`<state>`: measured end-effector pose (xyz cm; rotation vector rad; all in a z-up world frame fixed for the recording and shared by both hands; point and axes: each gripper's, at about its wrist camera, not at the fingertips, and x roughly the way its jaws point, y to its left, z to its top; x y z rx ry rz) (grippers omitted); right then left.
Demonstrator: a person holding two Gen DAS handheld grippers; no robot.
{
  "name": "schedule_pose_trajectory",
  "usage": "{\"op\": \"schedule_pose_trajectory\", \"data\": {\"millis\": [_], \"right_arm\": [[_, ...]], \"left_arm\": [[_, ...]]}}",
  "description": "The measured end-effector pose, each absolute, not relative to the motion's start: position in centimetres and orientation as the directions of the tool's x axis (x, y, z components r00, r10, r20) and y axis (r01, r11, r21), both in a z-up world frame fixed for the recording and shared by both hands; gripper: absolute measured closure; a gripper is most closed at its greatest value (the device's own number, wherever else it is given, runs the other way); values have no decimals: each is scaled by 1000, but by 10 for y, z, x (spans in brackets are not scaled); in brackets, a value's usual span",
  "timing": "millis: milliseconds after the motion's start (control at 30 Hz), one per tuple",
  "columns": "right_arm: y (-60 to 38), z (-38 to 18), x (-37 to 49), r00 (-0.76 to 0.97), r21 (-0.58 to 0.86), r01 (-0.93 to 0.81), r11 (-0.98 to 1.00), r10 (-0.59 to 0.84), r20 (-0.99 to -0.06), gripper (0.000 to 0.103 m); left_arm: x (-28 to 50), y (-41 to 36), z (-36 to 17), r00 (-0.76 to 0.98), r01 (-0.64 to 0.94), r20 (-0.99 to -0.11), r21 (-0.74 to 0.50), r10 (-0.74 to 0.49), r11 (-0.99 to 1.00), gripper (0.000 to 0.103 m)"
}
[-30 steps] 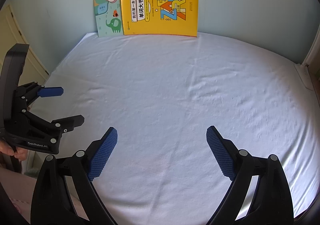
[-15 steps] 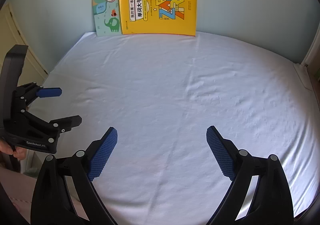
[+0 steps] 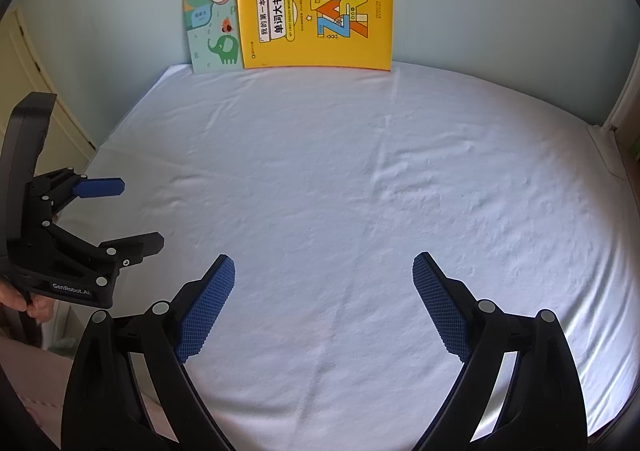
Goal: Collect trash
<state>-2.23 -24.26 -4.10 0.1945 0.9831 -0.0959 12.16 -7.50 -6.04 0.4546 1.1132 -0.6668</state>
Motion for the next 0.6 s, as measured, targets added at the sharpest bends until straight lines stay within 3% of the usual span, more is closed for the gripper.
{"op": "schedule_pose_trajectory", "data": {"millis": [600], "right_arm": [[-245, -44, -21, 546, 126, 174, 977, 10, -838, 13]], "left_arm": [[119, -82, -59, 295, 703, -917, 20, -267, 711, 7]]}}
